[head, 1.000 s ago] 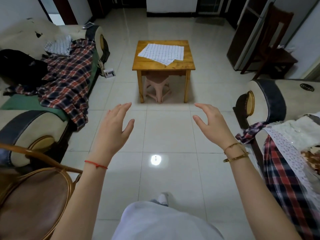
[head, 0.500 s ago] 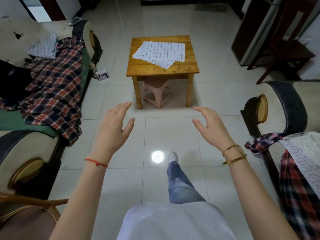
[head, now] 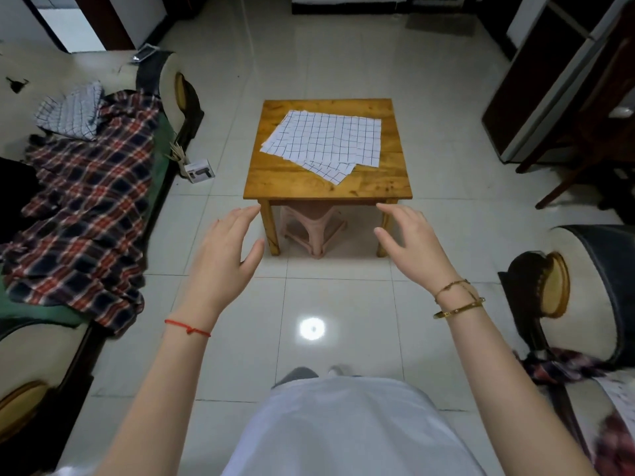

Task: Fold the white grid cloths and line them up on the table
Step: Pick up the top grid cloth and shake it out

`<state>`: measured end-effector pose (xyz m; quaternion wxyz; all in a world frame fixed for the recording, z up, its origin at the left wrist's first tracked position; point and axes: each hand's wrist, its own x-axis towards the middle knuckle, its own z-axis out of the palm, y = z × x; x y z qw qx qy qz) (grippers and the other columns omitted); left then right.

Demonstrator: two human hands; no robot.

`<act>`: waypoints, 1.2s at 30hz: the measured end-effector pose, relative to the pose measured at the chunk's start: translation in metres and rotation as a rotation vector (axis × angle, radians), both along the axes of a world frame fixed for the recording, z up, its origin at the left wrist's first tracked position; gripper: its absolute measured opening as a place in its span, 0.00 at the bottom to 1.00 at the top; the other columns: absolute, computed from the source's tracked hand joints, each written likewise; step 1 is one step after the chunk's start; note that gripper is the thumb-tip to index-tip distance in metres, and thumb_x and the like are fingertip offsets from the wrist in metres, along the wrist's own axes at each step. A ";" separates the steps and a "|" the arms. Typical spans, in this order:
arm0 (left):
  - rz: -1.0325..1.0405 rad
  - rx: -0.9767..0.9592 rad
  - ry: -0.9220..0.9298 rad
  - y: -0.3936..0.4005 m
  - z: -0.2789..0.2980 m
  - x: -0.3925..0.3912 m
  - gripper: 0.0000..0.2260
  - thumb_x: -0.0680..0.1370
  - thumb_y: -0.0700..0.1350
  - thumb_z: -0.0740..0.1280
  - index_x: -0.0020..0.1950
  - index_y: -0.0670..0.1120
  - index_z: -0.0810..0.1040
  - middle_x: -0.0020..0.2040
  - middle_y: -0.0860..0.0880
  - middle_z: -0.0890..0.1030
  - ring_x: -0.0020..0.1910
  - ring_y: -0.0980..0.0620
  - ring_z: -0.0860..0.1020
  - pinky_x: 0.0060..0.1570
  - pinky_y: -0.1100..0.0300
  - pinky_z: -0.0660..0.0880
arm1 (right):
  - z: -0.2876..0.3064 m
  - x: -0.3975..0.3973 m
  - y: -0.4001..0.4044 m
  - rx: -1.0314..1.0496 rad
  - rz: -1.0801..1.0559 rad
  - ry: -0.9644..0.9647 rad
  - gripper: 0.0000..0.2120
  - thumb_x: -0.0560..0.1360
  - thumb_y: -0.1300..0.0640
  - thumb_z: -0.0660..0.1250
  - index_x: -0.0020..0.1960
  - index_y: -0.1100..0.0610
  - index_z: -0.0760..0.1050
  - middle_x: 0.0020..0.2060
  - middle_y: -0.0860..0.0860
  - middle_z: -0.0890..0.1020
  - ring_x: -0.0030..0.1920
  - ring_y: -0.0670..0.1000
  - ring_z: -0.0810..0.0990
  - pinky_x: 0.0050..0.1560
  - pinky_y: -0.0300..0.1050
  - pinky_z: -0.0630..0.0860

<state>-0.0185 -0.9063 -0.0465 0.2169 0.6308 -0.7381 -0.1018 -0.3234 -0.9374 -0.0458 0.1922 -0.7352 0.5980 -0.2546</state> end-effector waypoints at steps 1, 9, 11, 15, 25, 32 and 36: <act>0.012 0.010 0.002 -0.016 -0.002 0.001 0.23 0.81 0.50 0.60 0.75 0.50 0.62 0.72 0.50 0.69 0.73 0.50 0.65 0.71 0.44 0.64 | 0.000 0.001 -0.018 -0.004 0.002 -0.003 0.19 0.78 0.52 0.61 0.69 0.53 0.68 0.64 0.48 0.73 0.67 0.48 0.66 0.67 0.39 0.60; 0.038 0.036 0.005 -0.153 -0.024 0.013 0.23 0.81 0.51 0.60 0.75 0.50 0.62 0.72 0.50 0.69 0.71 0.51 0.67 0.70 0.50 0.66 | -0.021 0.010 -0.152 0.012 0.009 0.010 0.19 0.78 0.53 0.61 0.68 0.55 0.69 0.64 0.49 0.73 0.66 0.49 0.67 0.68 0.44 0.63; 0.023 0.050 0.008 -0.192 -0.036 0.018 0.23 0.80 0.52 0.60 0.75 0.51 0.62 0.71 0.51 0.70 0.70 0.51 0.67 0.69 0.50 0.67 | -0.031 0.015 -0.187 0.022 0.005 0.017 0.19 0.78 0.53 0.61 0.68 0.55 0.69 0.64 0.50 0.74 0.66 0.50 0.68 0.68 0.46 0.64; -0.018 0.060 0.033 -0.274 -0.056 0.029 0.22 0.80 0.51 0.61 0.74 0.50 0.64 0.70 0.50 0.71 0.69 0.50 0.69 0.69 0.50 0.68 | -0.048 0.026 -0.260 0.058 -0.013 0.022 0.19 0.78 0.53 0.61 0.68 0.54 0.68 0.64 0.49 0.73 0.66 0.49 0.67 0.67 0.42 0.61; -0.096 0.014 0.035 -0.494 -0.075 0.061 0.20 0.78 0.43 0.64 0.70 0.47 0.69 0.66 0.48 0.75 0.65 0.47 0.72 0.64 0.47 0.71 | -0.073 0.069 -0.452 0.103 -0.092 -0.018 0.18 0.78 0.54 0.62 0.67 0.56 0.70 0.63 0.50 0.74 0.66 0.50 0.68 0.67 0.40 0.60; -0.146 0.058 -0.024 -0.588 -0.104 0.081 0.20 0.77 0.41 0.65 0.69 0.48 0.70 0.64 0.48 0.75 0.63 0.47 0.72 0.63 0.47 0.71 | -0.100 0.087 -0.538 0.105 -0.118 0.010 0.16 0.78 0.54 0.63 0.65 0.55 0.71 0.61 0.50 0.75 0.64 0.50 0.69 0.66 0.46 0.66; -0.153 0.093 -0.059 -0.631 -0.131 0.089 0.20 0.76 0.39 0.66 0.68 0.46 0.72 0.63 0.47 0.76 0.62 0.46 0.73 0.61 0.48 0.71 | -0.124 0.096 -0.580 0.152 -0.098 0.039 0.16 0.77 0.53 0.63 0.64 0.55 0.72 0.60 0.50 0.76 0.63 0.50 0.70 0.65 0.49 0.67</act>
